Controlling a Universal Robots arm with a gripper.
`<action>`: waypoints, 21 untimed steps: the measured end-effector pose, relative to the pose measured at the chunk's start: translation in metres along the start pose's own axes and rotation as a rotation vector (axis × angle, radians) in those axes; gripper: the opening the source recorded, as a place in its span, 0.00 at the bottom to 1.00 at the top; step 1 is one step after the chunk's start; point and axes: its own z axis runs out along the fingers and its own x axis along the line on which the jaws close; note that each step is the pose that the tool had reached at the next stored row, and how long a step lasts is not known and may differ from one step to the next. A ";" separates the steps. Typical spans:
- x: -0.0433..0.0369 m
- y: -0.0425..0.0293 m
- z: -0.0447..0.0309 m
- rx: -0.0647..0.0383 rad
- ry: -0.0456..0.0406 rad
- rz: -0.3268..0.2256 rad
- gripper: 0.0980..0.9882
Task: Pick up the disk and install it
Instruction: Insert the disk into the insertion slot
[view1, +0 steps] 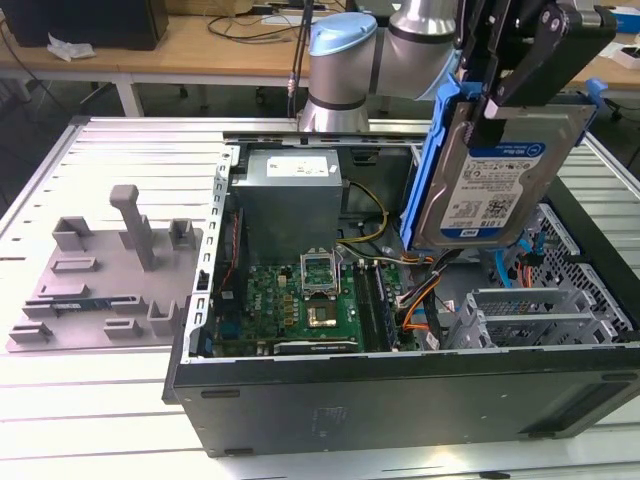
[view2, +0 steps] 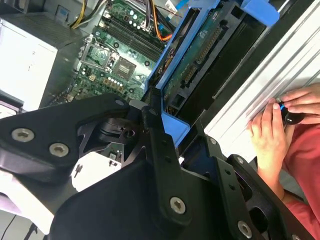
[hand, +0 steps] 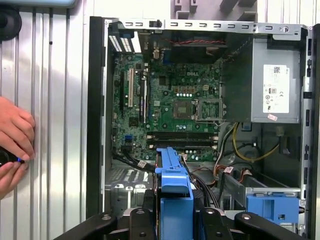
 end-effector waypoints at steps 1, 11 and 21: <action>0.0031 0.0001 0.0000 0.000 -0.0002 0.000 0.30; 0.0172 -0.0152 0.0009 0.000 -0.0004 0.004 0.30; 0.0213 -0.0407 0.0020 0.000 -0.0005 0.020 0.30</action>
